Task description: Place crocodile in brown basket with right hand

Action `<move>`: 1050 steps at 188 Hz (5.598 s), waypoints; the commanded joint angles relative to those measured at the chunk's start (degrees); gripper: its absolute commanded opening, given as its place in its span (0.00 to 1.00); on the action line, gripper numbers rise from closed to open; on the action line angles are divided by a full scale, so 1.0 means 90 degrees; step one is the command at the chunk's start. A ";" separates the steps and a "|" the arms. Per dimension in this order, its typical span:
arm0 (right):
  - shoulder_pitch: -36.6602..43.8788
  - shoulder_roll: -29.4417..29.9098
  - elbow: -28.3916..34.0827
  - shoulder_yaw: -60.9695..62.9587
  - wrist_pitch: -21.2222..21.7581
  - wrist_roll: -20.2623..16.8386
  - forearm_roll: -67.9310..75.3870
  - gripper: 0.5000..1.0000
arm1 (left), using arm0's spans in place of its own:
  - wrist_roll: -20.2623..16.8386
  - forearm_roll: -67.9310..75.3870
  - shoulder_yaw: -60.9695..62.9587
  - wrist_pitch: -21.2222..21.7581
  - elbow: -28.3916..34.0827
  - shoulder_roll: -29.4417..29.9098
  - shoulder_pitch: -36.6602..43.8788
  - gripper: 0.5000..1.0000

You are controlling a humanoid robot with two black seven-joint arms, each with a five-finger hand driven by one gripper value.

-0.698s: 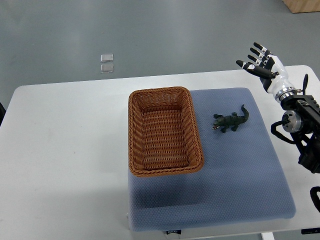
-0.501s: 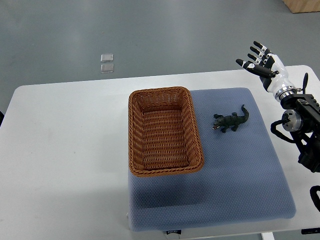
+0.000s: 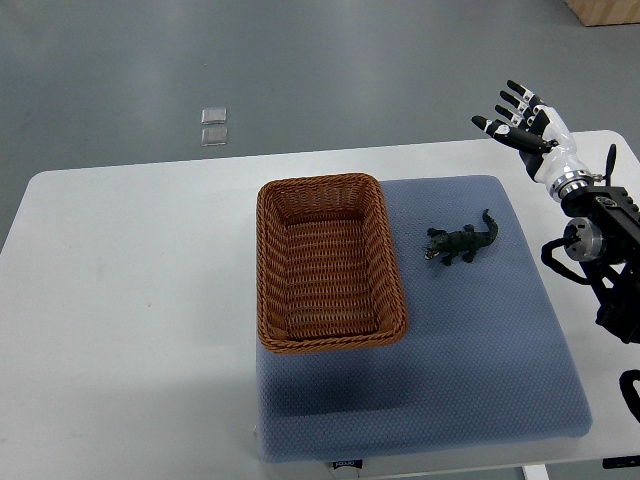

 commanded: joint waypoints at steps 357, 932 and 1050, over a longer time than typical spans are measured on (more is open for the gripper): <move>0.0753 -0.2178 0.1898 -0.4557 0.0228 0.1572 -0.3564 0.86 | 0.0000 0.0002 0.0000 0.0000 0.0000 0.0000 0.0000 1.00; 0.1544 -0.2266 0.1410 -0.6744 -0.1774 0.0957 -0.5810 0.00 | 0.0000 0.0002 0.0000 0.0000 0.0000 0.0000 0.0000 1.00; 0.2696 -0.2158 0.2191 -0.6695 -0.1872 0.1221 -0.5801 0.00 | 0.0000 0.0002 0.0000 0.0000 0.0000 0.0000 0.0000 1.00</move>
